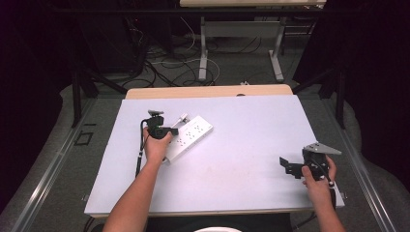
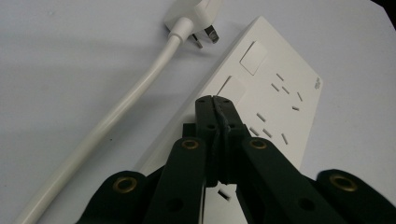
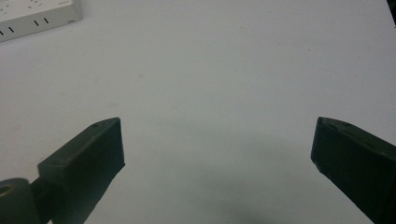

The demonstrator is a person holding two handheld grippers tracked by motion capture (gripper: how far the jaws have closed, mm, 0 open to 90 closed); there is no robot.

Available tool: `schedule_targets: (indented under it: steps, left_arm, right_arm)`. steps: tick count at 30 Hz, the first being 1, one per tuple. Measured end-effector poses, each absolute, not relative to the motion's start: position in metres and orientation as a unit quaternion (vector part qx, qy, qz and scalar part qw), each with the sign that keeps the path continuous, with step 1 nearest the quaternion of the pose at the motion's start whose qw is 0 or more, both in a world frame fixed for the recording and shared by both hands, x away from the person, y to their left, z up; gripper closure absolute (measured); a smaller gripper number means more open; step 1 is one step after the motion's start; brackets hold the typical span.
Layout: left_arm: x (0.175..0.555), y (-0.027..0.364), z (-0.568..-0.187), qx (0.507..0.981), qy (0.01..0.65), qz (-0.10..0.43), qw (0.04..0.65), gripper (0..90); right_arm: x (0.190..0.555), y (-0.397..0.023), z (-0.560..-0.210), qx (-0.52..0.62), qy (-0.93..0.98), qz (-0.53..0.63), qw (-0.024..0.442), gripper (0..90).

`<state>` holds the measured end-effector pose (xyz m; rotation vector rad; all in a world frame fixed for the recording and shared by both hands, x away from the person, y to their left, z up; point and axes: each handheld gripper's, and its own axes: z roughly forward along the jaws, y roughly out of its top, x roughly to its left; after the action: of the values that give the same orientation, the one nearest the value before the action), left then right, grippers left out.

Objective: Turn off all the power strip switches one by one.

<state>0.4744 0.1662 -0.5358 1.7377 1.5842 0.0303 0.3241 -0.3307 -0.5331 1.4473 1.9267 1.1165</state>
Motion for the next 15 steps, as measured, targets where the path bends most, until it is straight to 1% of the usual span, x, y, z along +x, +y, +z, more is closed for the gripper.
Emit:
schedule_targets:
  steps: [3, 9, 15]
  left_arm:
    - [0.4746, 0.1643, -0.5365, 0.677, 0.624, 0.018, 0.389, 90.0]
    - [0.4772, 0.1632, -0.5349, 0.685, 0.620, 0.020, 0.382, 90.0]
    - [0.4775, 0.1592, -0.5320, 0.682, 0.620, 0.024, 0.388, 90.0]
  right_arm:
    - [0.3241, -0.3308, -0.5333, 0.529, 0.704, 0.408, 0.240, 2.1]
    - [0.3246, -0.3313, -0.5339, 0.528, 0.703, 0.409, 0.247, 2.0]
    - [0.3246, -0.3315, -0.5338, 0.528, 0.702, 0.409, 0.249, 2.0]
